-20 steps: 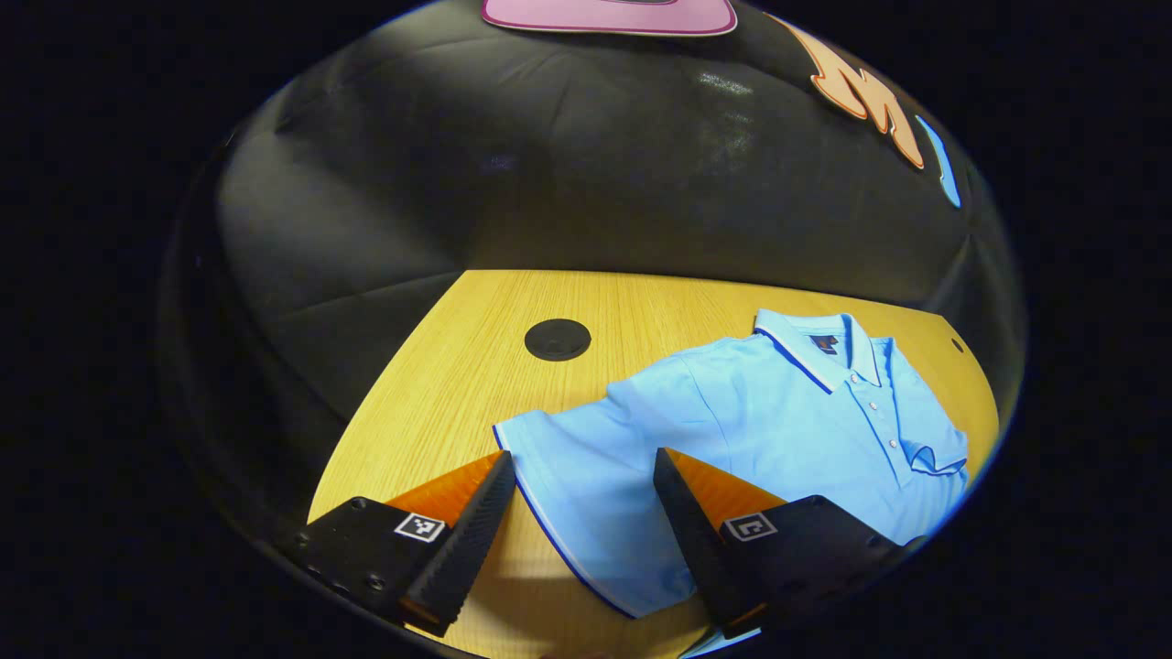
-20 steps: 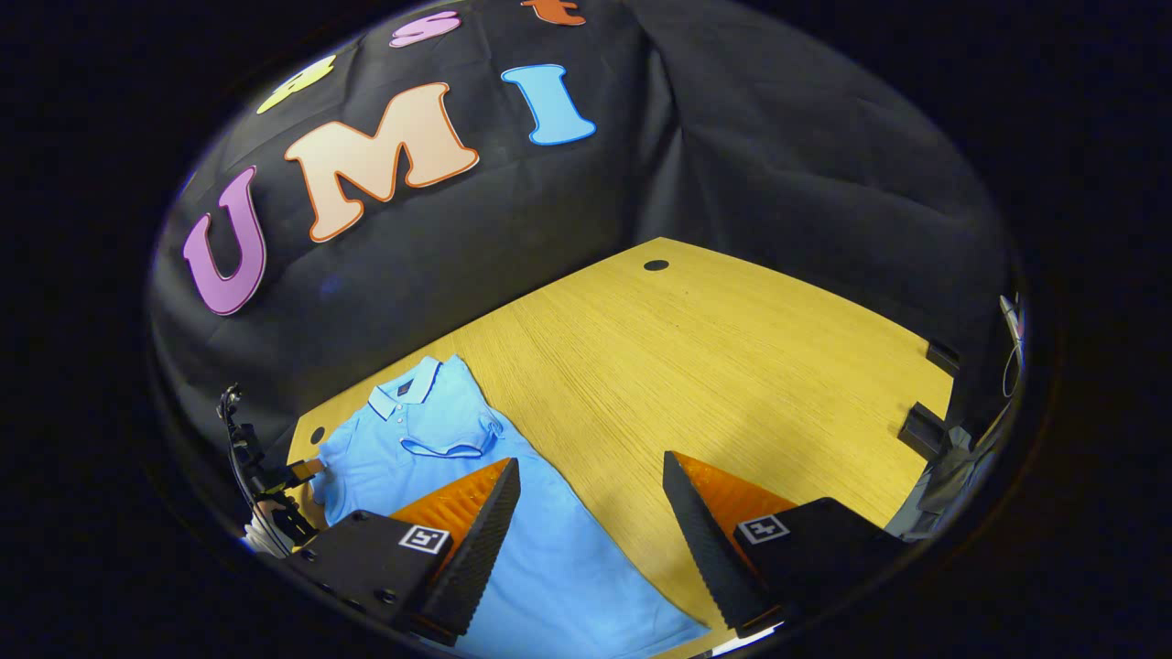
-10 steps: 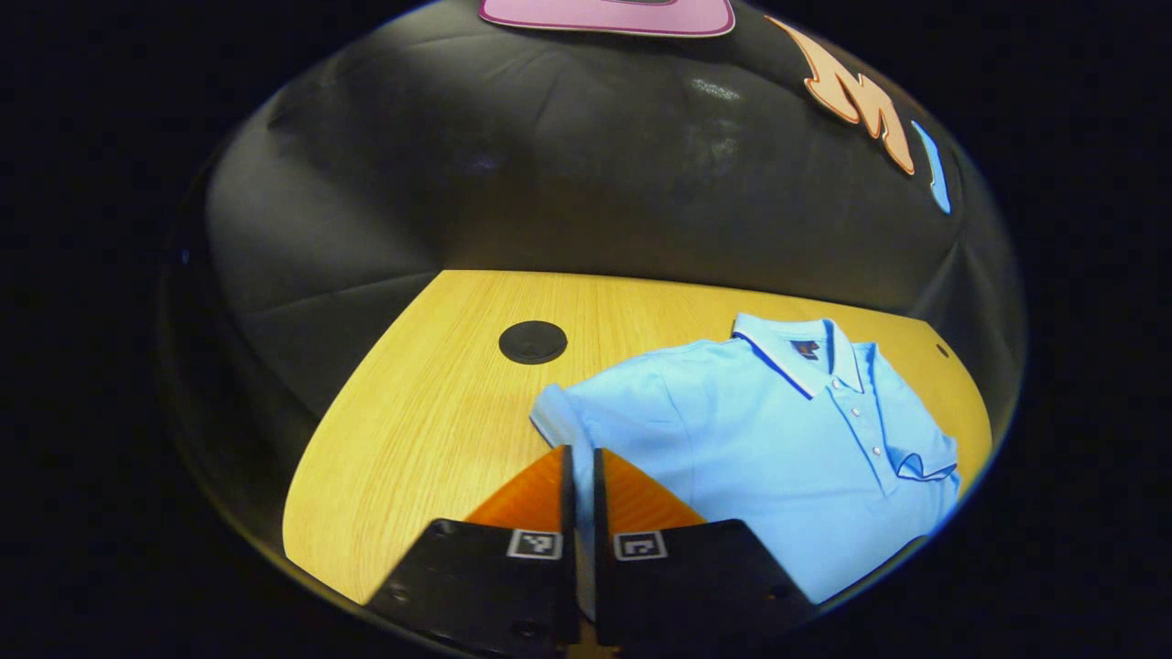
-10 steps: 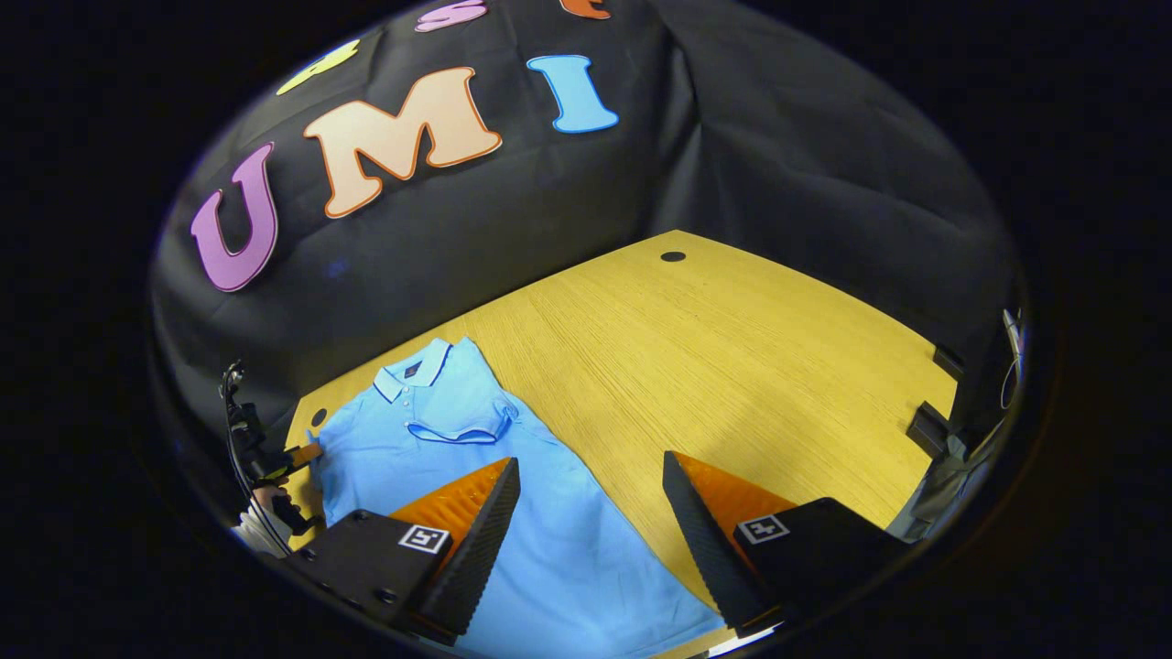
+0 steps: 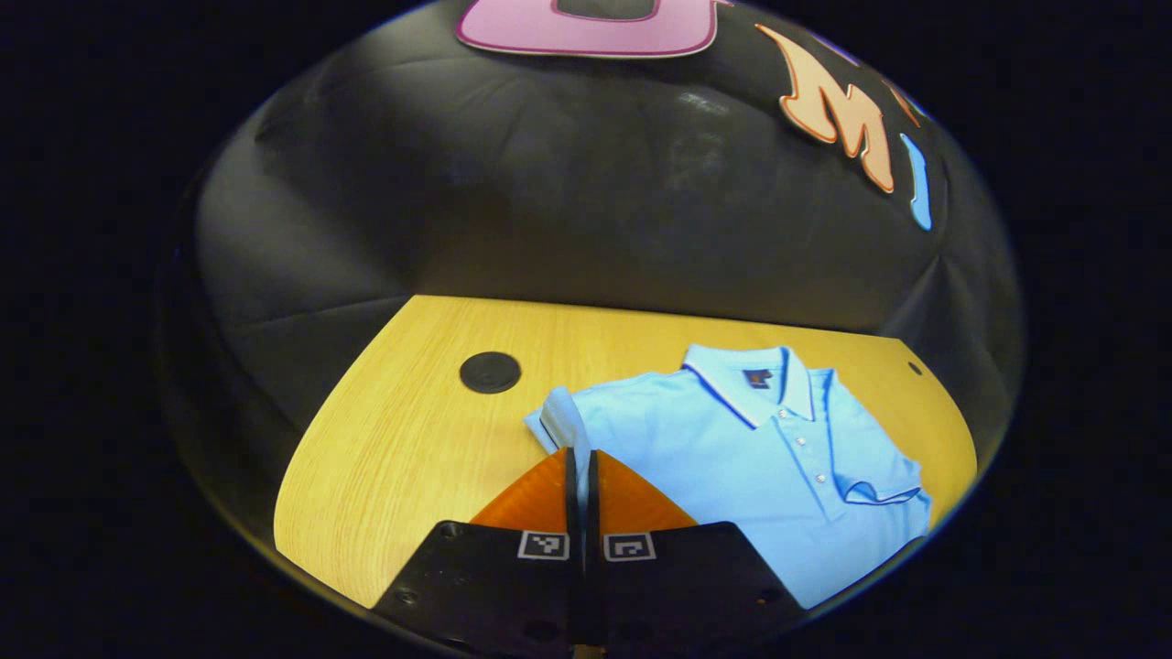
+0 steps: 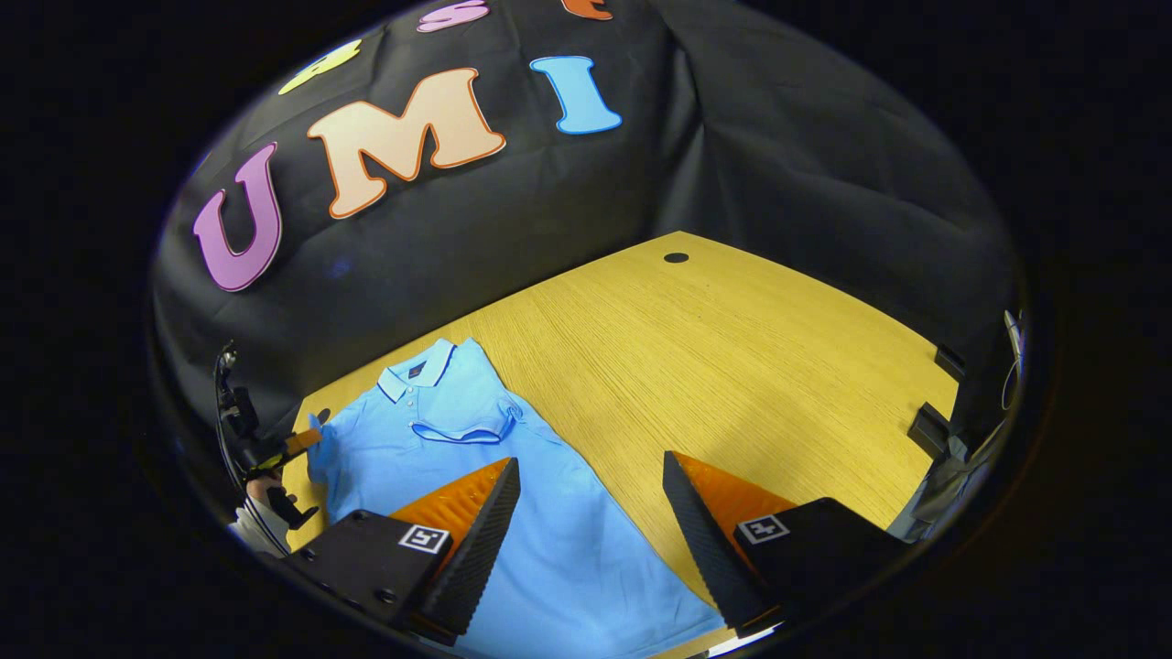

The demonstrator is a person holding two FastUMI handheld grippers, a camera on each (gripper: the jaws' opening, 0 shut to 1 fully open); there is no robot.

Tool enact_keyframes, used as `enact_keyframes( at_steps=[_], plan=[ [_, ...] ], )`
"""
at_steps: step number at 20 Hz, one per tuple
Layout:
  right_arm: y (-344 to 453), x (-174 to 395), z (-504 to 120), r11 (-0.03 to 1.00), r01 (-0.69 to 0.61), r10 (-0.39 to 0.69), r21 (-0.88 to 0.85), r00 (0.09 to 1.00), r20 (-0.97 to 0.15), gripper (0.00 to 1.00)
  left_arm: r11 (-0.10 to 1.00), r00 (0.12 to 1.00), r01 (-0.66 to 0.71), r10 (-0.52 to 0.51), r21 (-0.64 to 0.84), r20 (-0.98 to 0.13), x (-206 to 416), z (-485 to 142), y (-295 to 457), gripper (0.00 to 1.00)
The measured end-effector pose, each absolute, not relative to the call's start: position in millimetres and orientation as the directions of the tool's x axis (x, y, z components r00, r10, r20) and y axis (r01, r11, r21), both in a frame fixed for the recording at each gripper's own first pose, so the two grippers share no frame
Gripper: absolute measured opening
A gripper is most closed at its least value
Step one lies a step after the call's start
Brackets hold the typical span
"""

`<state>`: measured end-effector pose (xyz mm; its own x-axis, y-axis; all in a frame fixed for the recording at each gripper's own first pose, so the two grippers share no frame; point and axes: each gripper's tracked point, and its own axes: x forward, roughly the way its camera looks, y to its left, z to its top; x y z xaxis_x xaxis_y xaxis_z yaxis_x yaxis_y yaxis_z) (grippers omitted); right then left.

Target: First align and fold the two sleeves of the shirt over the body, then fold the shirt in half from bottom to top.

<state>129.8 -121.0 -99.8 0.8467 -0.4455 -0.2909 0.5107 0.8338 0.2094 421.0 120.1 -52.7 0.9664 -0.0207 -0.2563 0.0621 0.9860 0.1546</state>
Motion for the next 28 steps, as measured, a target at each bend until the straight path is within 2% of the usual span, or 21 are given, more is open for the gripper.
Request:
enact_keyframes(
  at_steps=[4,10,12,14,17,24,28],
  plan=[
    [-121,126,-100,0.837,0.508,-0.445,0.205,0.849,-0.285,0.98,0.972,0.954,0.161,-0.108,0.172,-0.28,429,-60,63,0.0],
    [-118,128,-99,0.845,0.496,-0.439,0.199,0.857,-0.27,0.98,0.959,0.921,0.211,-0.129,0.191,-0.369,435,-102,20,0.0],
    [-115,129,-100,0.854,0.484,-0.429,0.19,0.863,-0.267,0.98,0.956,0.91,0.228,-0.142,0.184,-0.39,429,-109,13,0.05],
    [-110,129,-104,0.868,0.465,-0.414,0.171,0.87,-0.266,0.98,0.96,0.909,0.21,-0.122,0.185,-0.399,415,-112,17,0.33],
    [-103,127,-109,0.89,0.429,-0.378,0.157,0.885,-0.273,0.98,0.964,0.935,0.125,-0.036,0.234,-0.354,391,-104,41,0.97],
    [-96,107,-130,0.944,0.305,-0.262,0.128,0.926,-0.272,0.98,0.975,0.943,-0.035,0.105,0.22,-0.315,263,-99,96,0.96],
    [-93,90,-153,0.979,0.2,-0.178,0.047,0.938,-0.297,0.98,0.963,0.924,-0.145,0.213,0.225,-0.316,171,-124,120,0.96]
  ],
)
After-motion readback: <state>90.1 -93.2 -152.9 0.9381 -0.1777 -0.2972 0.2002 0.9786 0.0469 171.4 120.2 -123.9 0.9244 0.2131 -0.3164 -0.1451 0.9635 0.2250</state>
